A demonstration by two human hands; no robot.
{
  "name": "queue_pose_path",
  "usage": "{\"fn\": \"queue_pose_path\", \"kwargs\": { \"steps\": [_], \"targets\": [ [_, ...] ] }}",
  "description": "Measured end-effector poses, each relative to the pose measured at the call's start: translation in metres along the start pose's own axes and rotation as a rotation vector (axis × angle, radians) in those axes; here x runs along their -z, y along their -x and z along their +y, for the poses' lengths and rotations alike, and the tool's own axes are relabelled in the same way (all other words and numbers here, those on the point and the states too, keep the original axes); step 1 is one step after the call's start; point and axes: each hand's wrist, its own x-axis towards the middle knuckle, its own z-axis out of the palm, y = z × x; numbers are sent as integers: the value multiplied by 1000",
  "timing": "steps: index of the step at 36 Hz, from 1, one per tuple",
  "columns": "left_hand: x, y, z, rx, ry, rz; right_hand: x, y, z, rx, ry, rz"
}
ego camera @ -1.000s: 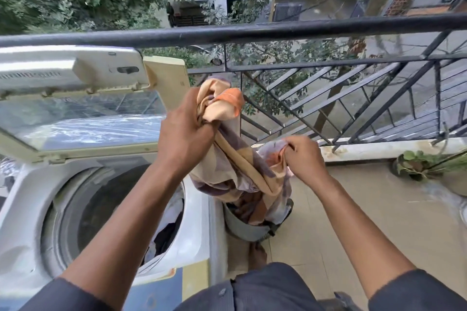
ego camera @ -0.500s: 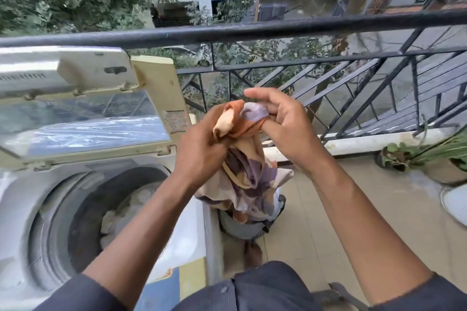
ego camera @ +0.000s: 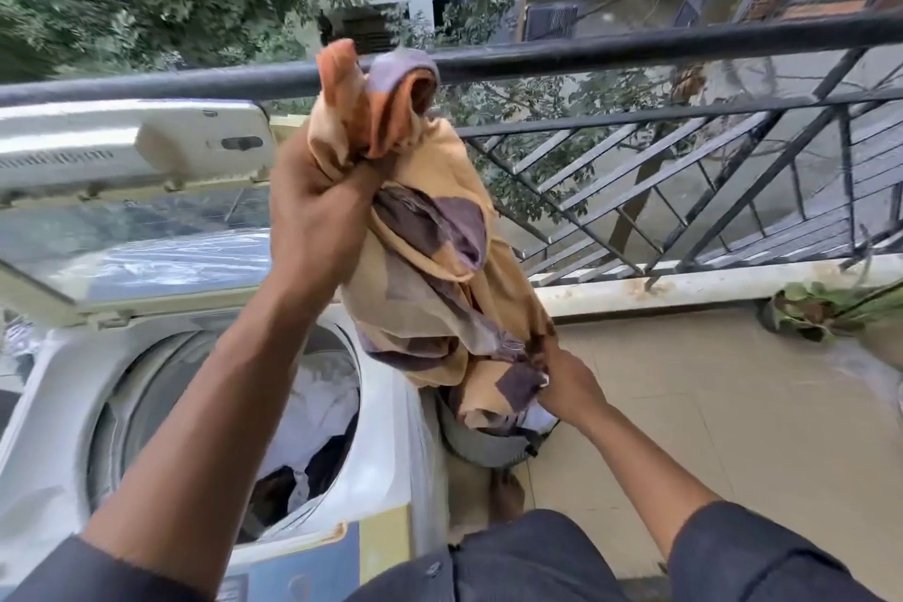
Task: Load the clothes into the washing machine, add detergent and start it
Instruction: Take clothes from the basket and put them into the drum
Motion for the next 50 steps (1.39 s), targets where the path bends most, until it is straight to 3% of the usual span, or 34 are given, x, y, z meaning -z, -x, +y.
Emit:
{"fn": "queue_pose_path", "kwargs": {
  "steps": [3,6,8,12,17,21,25,29,31,36,40,44,47,50],
  "targets": [
    [4,-3,0,4,-23,9,4,-1,2,-94,161,64],
    [4,0,-4,30,-10,3,13,-10,-8,4,-102,247],
    [2,2,-4,33,-18,-5,18,-18,-17,89,-228,195],
    [-2,4,3,4,-56,-46,28,-32,-36,71,-49,127],
    [9,10,-4,58,-225,-123,78,-35,-54,-24,-183,324],
    [8,21,-17,174,-370,-164,155,-16,-95,117,-397,582],
    [-5,31,-27,234,-442,-179,224,23,-152,423,-582,659],
    [-17,36,-25,278,-164,-418,235,59,-192,618,-576,583],
    [-26,37,-26,232,-175,-467,220,66,-200,628,-522,483],
    [-40,44,-37,198,-338,-332,181,70,-195,641,-524,251],
    [-36,52,-54,270,-257,-278,170,71,-168,631,-574,63],
    [-31,51,-54,362,-131,-126,153,60,-124,540,-514,128],
    [-21,41,-44,383,-41,-45,124,35,-75,344,-392,206],
    [-11,26,-24,282,55,-50,90,10,-28,188,-243,86]
  ]
}}
